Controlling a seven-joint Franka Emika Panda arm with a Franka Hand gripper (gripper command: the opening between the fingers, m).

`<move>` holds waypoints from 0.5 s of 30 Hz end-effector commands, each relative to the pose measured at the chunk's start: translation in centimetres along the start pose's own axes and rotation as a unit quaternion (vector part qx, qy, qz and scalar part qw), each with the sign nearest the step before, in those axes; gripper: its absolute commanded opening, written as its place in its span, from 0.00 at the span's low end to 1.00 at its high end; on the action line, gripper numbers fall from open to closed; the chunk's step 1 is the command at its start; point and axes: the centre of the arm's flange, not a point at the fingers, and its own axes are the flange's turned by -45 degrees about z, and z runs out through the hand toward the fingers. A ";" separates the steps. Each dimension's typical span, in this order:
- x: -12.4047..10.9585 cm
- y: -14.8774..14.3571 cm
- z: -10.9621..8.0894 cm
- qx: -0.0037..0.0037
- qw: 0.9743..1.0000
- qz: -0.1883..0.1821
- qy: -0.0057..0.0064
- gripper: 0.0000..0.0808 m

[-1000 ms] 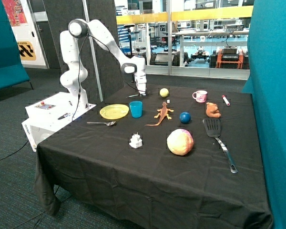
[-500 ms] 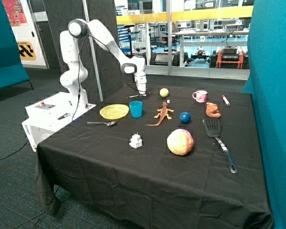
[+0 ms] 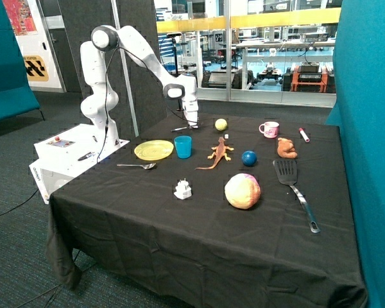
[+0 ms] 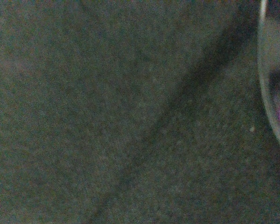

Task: Set the table

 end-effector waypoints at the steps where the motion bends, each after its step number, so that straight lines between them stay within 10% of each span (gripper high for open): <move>1: 0.9 0.0 -2.5 0.001 1.000 -0.006 -0.004 0.00; 15: 1.2 1.6 -7.0 0.001 1.000 0.006 -0.004 0.00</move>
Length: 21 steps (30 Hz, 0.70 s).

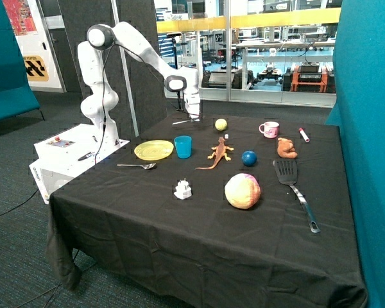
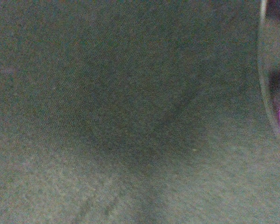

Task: Set the table

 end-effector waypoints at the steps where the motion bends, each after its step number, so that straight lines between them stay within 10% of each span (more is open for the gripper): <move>1: 0.2 1.2 -3.1 -0.001 1.000 0.009 -0.001 0.00; 21: -2.1 6.1 -7.6 -0.001 0.999 0.054 -0.001 0.00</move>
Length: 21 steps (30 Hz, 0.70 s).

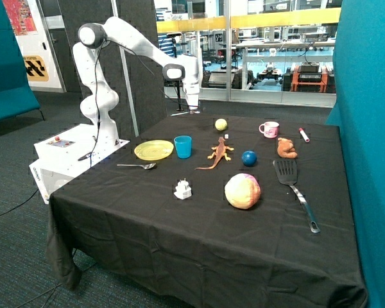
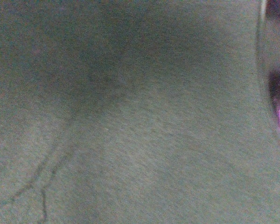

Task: Set the table

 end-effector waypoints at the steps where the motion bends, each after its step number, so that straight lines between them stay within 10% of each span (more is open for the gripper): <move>1: -1.2 2.6 -1.9 -0.001 1.000 0.025 0.000 0.00; 21: -4.4 7.3 -4.8 -0.001 0.997 0.077 0.000 0.00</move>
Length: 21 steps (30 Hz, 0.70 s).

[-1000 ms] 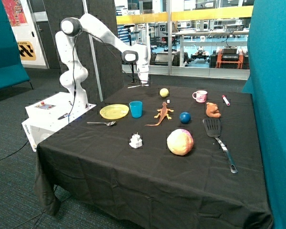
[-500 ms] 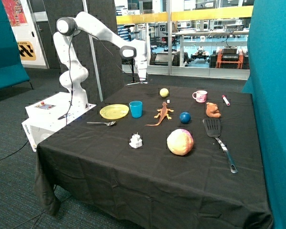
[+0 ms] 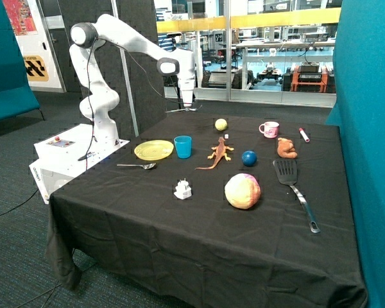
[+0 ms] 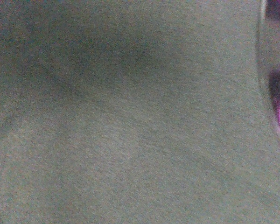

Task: Set the table

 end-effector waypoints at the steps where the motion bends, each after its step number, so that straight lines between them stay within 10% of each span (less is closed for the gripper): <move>1: -1.5 2.8 -1.6 -0.001 1.000 0.029 0.001 0.00; 21: -5.2 9.0 -2.4 0.000 0.996 0.091 0.001 0.00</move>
